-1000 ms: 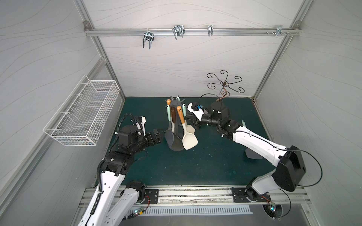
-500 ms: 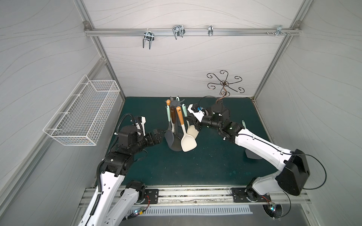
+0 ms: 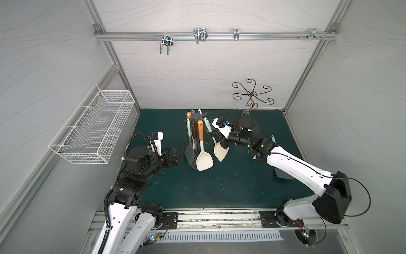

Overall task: Take the spatula off the kitchen utensil rack
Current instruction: Take off the spatula from the rack.

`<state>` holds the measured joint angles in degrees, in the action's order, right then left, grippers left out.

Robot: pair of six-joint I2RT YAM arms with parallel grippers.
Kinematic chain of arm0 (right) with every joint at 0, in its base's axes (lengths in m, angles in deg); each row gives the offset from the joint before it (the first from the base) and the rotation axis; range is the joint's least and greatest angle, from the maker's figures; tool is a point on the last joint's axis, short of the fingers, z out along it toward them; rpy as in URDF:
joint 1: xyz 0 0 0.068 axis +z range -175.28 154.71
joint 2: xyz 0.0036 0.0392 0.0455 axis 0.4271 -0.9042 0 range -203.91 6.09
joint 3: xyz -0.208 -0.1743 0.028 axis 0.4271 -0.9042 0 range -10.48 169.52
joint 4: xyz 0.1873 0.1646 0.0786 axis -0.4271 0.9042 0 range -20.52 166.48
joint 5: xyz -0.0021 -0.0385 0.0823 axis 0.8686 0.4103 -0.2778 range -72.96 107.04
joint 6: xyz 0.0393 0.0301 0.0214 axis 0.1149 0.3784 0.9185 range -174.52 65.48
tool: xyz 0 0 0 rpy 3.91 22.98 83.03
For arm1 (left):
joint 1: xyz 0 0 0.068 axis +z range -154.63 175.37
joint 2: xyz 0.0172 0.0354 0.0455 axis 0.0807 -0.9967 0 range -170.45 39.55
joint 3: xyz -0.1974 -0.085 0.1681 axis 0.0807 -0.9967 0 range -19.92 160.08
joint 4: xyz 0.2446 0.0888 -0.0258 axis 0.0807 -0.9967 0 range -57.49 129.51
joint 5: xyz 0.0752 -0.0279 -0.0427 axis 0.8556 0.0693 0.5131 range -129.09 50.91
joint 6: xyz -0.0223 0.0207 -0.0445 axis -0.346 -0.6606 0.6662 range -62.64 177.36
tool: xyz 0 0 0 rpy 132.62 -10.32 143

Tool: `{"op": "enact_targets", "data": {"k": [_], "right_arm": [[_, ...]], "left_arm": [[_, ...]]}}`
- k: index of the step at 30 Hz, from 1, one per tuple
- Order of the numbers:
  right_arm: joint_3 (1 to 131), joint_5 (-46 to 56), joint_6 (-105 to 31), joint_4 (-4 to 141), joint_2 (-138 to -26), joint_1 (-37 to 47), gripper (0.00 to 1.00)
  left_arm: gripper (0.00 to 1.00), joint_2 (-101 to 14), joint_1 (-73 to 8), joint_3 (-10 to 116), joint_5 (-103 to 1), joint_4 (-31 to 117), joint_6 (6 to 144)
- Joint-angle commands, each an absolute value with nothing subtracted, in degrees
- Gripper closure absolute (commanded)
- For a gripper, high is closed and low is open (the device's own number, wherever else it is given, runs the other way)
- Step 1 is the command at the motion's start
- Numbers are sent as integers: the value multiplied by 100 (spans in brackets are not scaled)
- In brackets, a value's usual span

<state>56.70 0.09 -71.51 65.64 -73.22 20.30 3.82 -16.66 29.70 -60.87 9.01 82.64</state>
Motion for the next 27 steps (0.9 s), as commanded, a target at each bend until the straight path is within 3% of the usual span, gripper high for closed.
{"op": "enact_targets", "data": {"k": [1,27], "right_arm": [[5807,-342,-7337,6435,-6925,2077,100],[6723,70,-6691,8577,-6589,2073,100]], "left_arm": [[0,366,-1643,2982,-6389,1281,8215],[0,228,-1641,3053,-6177,1093,8171]]}}
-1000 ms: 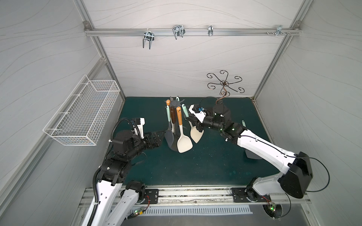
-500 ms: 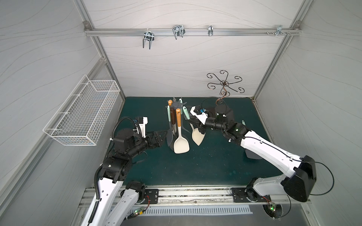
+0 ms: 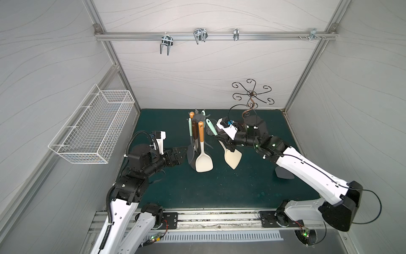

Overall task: Take the spatula off the kitchen utensil rack
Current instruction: Take off the spatula from the rack, then place the spatula at the center of the board.

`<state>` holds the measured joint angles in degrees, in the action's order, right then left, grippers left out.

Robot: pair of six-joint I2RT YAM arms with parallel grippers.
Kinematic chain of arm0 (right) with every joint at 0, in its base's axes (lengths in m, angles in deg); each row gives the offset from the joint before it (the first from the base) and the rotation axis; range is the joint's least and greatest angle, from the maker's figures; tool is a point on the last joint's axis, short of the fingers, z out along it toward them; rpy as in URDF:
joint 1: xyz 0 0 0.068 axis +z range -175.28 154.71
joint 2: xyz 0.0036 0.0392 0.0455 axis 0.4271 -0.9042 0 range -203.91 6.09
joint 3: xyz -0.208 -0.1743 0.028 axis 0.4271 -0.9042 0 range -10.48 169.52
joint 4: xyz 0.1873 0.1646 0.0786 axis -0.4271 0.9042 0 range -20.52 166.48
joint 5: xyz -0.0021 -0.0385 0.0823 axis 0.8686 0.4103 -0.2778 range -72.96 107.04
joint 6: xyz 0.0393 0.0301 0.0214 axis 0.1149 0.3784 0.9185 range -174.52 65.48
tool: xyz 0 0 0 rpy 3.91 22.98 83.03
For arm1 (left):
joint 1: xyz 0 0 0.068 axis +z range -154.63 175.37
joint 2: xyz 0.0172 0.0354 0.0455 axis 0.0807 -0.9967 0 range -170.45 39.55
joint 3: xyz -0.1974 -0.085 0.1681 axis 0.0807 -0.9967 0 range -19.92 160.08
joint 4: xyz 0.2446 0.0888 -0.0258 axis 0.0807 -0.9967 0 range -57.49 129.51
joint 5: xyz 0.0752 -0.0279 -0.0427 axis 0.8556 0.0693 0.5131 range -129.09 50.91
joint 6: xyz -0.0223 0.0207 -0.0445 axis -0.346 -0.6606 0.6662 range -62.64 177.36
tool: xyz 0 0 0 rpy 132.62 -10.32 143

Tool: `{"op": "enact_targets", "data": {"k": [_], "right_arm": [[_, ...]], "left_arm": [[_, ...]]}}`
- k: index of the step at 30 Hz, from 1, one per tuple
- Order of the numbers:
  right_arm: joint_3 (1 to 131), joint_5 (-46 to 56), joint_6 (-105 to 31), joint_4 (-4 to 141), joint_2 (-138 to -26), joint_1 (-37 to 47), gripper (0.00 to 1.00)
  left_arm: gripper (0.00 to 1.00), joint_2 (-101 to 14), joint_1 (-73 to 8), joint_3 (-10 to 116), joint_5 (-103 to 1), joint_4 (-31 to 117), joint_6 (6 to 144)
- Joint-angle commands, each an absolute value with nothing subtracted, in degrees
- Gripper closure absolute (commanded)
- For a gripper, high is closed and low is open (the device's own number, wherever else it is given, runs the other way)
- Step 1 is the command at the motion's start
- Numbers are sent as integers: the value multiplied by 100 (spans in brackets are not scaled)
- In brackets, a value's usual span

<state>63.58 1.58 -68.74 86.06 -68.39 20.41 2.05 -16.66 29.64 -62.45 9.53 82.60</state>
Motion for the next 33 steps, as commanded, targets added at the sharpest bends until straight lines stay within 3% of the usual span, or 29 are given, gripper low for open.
{"op": "enact_targets", "data": {"k": [1,16,25,33], "right_arm": [[6772,73,-6660,8620,-6589,2075,100],[6783,-471,-6028,8614,-6128,1803,100],[6702,368,-5957,9307,-5802,1413,100],[6331,597,-5547,10105,-5273,467,100]], "left_arm": [[0,237,-1641,3053,-6177,1086,8171],[0,250,-1606,3062,-6159,1064,8171],[0,199,-1681,3066,-6451,1122,8182],[0,158,-2419,3209,-5977,807,7999]]}}
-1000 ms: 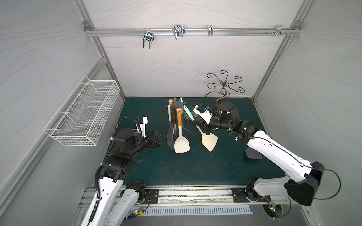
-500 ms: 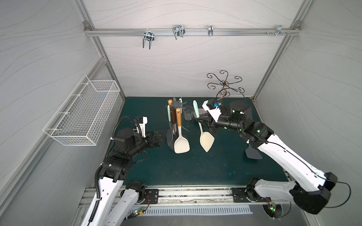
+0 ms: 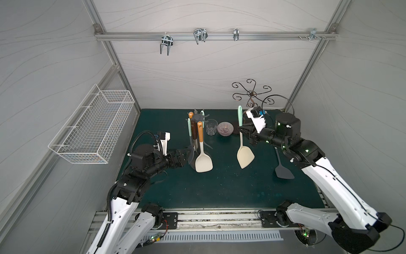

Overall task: Take the spatula off the kitchen utensil rack
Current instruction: Place the spatula at the center of the board.

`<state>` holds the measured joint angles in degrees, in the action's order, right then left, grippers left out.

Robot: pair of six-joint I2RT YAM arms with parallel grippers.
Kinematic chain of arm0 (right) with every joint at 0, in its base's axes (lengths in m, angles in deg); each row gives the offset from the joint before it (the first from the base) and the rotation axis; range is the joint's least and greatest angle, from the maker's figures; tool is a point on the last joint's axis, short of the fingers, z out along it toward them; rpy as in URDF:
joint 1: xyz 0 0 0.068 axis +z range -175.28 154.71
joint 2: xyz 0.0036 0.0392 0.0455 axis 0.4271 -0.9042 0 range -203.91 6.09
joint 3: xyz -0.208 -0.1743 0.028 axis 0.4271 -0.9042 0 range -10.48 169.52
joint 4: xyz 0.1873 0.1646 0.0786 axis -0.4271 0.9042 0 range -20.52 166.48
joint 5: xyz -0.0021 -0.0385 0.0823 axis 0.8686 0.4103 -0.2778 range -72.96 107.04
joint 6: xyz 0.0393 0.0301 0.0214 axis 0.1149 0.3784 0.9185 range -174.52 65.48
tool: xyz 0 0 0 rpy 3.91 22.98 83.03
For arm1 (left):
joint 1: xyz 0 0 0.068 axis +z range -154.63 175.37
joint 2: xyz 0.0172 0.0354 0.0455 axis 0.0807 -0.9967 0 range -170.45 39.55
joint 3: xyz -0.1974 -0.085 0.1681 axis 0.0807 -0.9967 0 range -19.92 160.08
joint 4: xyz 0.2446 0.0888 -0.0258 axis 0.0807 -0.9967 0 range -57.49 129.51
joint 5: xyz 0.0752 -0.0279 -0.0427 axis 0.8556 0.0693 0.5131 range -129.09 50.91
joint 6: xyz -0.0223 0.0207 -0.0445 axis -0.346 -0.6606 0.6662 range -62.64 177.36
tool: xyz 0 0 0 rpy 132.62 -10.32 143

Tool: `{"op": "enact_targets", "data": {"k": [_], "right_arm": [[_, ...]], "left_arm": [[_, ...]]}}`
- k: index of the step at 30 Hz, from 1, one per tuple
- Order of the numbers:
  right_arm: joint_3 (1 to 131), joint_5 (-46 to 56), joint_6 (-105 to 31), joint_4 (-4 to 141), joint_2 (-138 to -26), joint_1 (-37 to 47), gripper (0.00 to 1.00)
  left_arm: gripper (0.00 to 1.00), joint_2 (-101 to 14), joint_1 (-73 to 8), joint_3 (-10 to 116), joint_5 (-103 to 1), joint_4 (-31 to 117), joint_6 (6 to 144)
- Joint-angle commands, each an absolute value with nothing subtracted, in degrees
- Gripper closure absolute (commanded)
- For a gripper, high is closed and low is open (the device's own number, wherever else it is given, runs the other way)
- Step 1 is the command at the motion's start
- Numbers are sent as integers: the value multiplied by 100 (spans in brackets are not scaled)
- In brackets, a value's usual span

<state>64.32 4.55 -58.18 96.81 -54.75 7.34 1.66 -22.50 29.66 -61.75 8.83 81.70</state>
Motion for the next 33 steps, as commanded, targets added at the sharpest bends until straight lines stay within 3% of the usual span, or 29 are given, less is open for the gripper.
{"op": "enact_targets", "data": {"k": [1,14,33], "right_arm": [[6310,618,-5500,10218,-5242,361,100],[6185,1215,-5424,11552,-5274,-623,100],[6851,790,-5118,13233,-6305,-1910,100]], "left_arm": [[0,128,-2482,3228,-5929,759,7998],[0,178,-2740,3336,-5404,58,7790],[0,173,-2747,3316,-5079,-358,7581]]}}
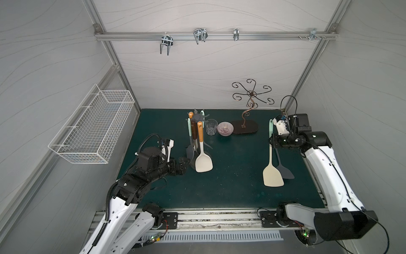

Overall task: Take the spatula off the kitchen utensil rack
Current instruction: Place the spatula at the center of the board.

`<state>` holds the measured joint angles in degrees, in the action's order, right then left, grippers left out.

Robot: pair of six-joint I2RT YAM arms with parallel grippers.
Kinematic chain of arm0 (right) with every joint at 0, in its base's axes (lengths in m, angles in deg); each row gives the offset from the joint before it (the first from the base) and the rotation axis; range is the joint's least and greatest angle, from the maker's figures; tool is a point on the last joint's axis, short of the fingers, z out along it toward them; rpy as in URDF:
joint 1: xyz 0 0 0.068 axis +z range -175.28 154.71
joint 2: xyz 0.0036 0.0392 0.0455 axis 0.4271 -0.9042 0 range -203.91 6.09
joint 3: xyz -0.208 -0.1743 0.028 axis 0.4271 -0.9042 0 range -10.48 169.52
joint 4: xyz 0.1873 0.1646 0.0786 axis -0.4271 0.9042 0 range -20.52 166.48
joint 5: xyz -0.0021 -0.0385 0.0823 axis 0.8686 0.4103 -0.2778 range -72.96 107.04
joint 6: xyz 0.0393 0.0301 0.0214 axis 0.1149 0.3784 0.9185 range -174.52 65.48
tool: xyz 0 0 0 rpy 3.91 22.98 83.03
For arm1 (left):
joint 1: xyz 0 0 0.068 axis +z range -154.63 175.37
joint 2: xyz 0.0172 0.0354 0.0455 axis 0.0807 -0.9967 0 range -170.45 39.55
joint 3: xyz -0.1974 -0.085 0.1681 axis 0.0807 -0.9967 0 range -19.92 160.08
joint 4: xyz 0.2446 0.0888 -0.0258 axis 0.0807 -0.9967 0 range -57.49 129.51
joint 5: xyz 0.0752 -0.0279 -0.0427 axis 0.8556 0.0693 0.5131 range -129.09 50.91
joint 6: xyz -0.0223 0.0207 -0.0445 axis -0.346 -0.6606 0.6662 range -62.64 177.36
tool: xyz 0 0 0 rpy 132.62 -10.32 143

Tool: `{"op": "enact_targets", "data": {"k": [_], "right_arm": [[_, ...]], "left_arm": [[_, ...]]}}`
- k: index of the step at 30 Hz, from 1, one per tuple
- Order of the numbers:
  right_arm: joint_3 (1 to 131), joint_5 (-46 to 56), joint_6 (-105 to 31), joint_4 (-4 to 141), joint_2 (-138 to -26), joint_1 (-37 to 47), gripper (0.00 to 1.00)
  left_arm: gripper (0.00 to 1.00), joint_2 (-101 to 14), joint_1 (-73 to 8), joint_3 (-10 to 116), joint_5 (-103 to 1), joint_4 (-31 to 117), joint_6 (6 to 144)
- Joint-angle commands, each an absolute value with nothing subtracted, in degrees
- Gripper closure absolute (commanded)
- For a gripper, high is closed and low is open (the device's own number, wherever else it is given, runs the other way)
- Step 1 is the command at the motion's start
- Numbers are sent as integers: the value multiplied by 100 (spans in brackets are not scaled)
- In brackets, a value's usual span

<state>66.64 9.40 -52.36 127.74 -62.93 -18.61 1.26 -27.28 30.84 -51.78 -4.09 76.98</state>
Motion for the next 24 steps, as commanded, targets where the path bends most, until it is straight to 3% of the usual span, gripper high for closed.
{"op": "enact_targets", "data": {"k": [1,24], "right_arm": [[6848,708,-5103,13217,-6334,-1910,100],[7428,1286,-5059,12715,-9303,-1861,100]], "left_arm": [[1,158,-2746,3323,-5074,-371,7582],[0,180,-2907,3316,-4932,-435,7582]]}}
